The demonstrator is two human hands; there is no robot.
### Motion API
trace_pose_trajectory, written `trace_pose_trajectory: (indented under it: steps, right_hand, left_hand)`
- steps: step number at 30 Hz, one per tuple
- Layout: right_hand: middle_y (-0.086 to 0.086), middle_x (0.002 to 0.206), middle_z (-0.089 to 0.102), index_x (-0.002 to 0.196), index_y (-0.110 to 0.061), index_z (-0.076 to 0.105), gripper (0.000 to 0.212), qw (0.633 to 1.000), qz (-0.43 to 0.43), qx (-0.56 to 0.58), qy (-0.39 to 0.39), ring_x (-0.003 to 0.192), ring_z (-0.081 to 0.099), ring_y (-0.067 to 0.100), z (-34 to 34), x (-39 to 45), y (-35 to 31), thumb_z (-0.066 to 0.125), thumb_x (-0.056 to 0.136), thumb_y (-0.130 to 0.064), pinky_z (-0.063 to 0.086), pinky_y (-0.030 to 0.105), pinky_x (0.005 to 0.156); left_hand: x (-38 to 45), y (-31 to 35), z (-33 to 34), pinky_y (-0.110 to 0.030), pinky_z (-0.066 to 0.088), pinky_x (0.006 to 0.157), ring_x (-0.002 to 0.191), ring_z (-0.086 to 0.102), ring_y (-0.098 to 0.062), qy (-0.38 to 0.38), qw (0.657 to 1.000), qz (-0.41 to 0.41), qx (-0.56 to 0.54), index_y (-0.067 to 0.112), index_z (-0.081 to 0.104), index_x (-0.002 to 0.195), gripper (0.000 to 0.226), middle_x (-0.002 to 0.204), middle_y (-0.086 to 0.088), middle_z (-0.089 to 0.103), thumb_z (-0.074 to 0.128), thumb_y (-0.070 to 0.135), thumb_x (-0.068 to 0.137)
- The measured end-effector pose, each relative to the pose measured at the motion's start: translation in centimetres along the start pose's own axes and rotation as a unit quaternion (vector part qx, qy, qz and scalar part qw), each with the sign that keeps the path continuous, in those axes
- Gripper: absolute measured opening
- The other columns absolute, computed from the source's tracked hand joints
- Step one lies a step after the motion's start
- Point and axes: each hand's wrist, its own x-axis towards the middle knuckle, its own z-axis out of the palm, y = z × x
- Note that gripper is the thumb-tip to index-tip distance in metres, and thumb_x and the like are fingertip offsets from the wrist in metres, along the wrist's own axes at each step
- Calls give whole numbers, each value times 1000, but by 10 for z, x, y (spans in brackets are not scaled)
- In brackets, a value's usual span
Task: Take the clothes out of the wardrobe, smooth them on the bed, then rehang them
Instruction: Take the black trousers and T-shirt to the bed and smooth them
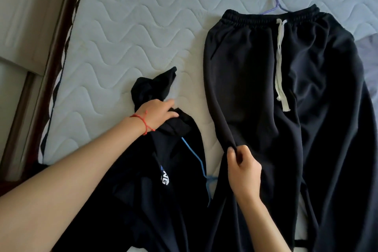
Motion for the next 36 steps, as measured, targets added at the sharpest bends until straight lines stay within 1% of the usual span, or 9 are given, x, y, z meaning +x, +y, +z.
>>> trace_pose_trajectory:
  steps: [6,10,13,15,19,23,26,30,36]
  right_hand:
    - [0,55,49,70,-9,47,28,999,-22,-36,-29,54,44,20,16,-6,3,55,88,-29,43,37,56]
    - [-1,57,50,68,-10,46,29,998,-24,-47,-42,55,44,20,26,-9,5,55,88,-29,42,36,58]
    - [3,63,56,73,-10,49,27,996,-24,-67,-54,63,51,25,33,-12,5,54,88,-31,44,37,62]
    - [1,63,55,74,-10,48,26,995,-30,-74,-58,63,50,24,35,-13,5,54,89,-31,43,36,62]
    - [-1,62,53,75,-10,46,26,993,-42,-90,-59,62,47,22,37,-10,3,54,89,-30,37,32,59]
    - [-1,63,53,75,-10,45,26,990,-59,-102,-74,60,46,19,41,-8,-1,53,90,-29,35,31,58]
    - [-4,62,51,75,-11,44,26,990,-56,-107,-76,59,44,18,45,-8,-1,53,90,-30,33,30,57]
    - [-7,70,53,83,-15,52,18,983,-67,-132,-109,68,49,18,51,-12,1,51,91,-32,34,29,59]
    - [-9,78,56,86,-28,56,11,964,-106,-157,-188,73,53,13,53,-19,-8,49,90,-35,37,22,58]
  left_hand:
    - [-31,-70,-17,-42,44,78,92,60,-39,167,984,-64,-22,2,62,99,43,94,-24,65,52,42,86]
    - [-37,-59,-5,-40,44,77,95,59,-29,220,959,90,155,14,67,94,47,95,-9,66,44,50,76]
    - [-35,-35,18,-35,34,86,95,62,-22,144,922,237,270,22,65,88,36,94,0,66,51,51,73]
    - [-32,-27,31,-31,36,82,81,63,-20,111,907,269,304,21,64,79,30,81,1,64,70,47,64]
    - [-24,-35,33,-20,43,51,48,56,-14,106,911,272,291,21,57,53,33,47,5,54,83,41,55]
    - [-36,-55,25,-15,40,43,39,55,-15,125,930,251,237,20,54,48,40,41,3,51,44,48,75]
    - [-60,-87,16,-18,37,37,37,55,-19,153,949,182,207,18,56,52,50,44,1,53,35,54,79]
    - [-111,-123,7,-19,23,38,35,49,-21,223,960,95,139,11,53,57,70,44,0,49,15,58,93]
    - [-163,-122,1,-13,9,44,36,34,-12,288,944,65,145,10,47,53,58,41,1,41,32,48,95]
